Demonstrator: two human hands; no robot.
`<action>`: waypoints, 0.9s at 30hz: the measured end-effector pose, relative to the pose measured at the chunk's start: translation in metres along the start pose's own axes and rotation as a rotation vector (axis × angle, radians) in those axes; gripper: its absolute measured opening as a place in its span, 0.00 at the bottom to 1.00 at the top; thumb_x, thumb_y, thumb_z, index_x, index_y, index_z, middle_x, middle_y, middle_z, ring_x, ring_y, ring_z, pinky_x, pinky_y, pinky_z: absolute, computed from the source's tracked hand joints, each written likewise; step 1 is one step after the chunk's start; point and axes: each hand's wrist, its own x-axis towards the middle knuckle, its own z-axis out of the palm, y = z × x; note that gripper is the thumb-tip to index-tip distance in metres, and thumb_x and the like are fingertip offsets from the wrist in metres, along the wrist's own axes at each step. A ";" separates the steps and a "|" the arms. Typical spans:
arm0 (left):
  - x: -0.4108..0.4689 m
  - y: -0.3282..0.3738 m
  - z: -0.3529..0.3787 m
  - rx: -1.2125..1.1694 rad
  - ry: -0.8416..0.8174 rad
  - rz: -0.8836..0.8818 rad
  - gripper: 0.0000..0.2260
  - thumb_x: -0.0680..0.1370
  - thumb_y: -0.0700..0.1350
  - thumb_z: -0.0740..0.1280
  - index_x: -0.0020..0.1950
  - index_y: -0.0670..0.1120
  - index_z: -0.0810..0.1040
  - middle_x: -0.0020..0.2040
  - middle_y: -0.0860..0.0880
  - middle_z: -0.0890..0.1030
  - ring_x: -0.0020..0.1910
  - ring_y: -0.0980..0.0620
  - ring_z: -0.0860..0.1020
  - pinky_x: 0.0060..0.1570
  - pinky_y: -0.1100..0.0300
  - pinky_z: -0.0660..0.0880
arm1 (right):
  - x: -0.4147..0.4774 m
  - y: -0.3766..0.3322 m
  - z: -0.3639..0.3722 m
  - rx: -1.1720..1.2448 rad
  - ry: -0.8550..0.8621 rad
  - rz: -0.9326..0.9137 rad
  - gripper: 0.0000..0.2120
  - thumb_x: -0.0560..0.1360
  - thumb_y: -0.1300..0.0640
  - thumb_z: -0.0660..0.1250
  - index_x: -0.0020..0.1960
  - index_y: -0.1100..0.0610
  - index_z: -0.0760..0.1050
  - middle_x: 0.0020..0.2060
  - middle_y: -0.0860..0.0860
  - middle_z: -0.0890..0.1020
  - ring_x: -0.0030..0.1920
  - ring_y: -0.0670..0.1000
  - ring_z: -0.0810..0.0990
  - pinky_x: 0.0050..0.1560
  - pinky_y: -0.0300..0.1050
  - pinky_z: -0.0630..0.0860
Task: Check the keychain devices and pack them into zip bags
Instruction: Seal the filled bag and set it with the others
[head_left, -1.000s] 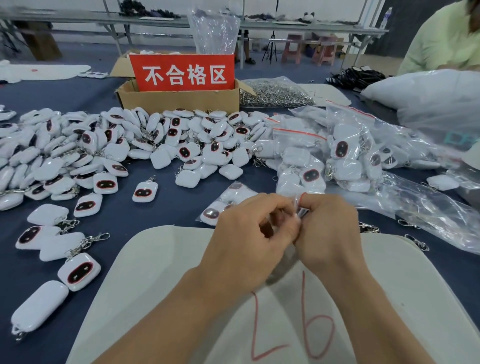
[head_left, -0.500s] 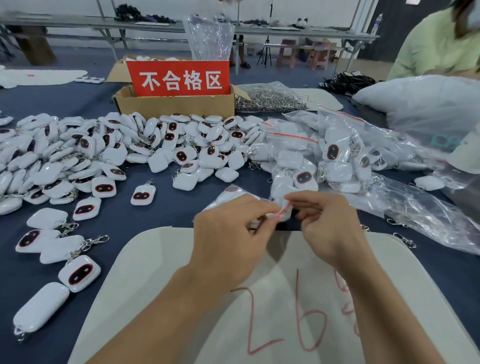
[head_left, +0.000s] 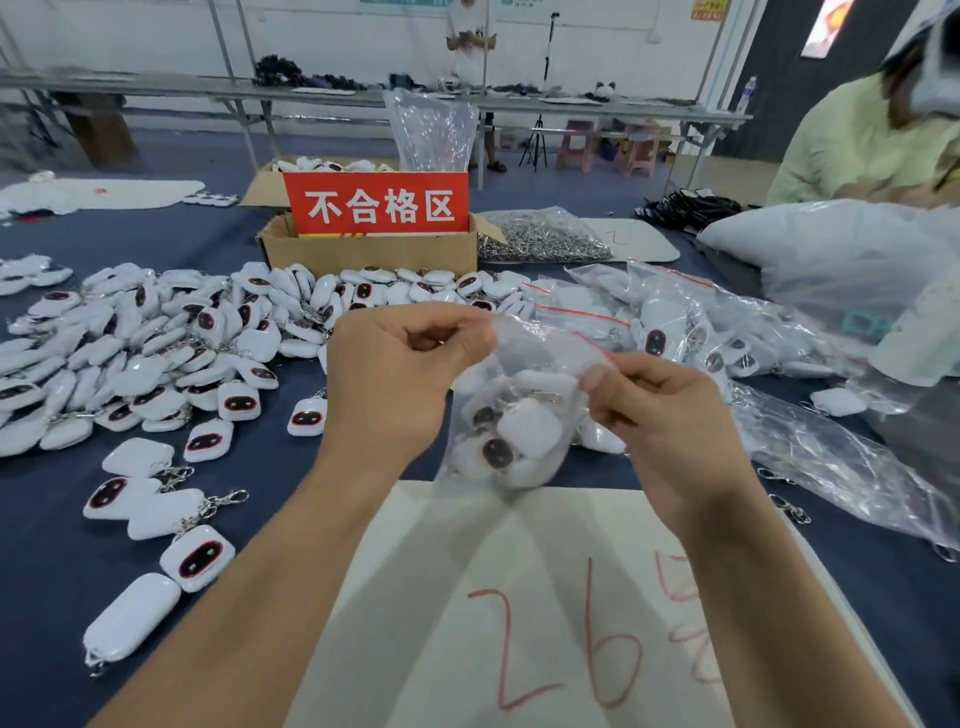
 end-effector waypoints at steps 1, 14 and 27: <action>0.003 0.000 0.000 -0.023 0.000 -0.026 0.13 0.73 0.38 0.78 0.44 0.59 0.86 0.38 0.60 0.87 0.34 0.63 0.82 0.37 0.70 0.77 | 0.003 -0.002 -0.001 0.063 0.005 0.012 0.08 0.76 0.64 0.73 0.40 0.57 0.86 0.38 0.51 0.85 0.38 0.47 0.77 0.46 0.39 0.76; -0.011 -0.035 0.009 -0.290 0.002 -0.381 0.02 0.70 0.47 0.77 0.41 0.50 0.88 0.30 0.55 0.82 0.26 0.61 0.71 0.29 0.69 0.70 | 0.009 0.018 0.012 0.080 0.070 0.168 0.08 0.82 0.61 0.67 0.60 0.56 0.80 0.39 0.55 0.84 0.34 0.51 0.77 0.36 0.41 0.77; -0.016 -0.038 0.007 -0.584 -0.084 -0.519 0.05 0.67 0.50 0.75 0.35 0.50 0.87 0.30 0.54 0.77 0.27 0.60 0.68 0.30 0.70 0.69 | -0.001 0.017 0.008 0.042 0.091 -0.122 0.02 0.71 0.60 0.75 0.39 0.58 0.85 0.34 0.49 0.82 0.38 0.47 0.78 0.47 0.39 0.74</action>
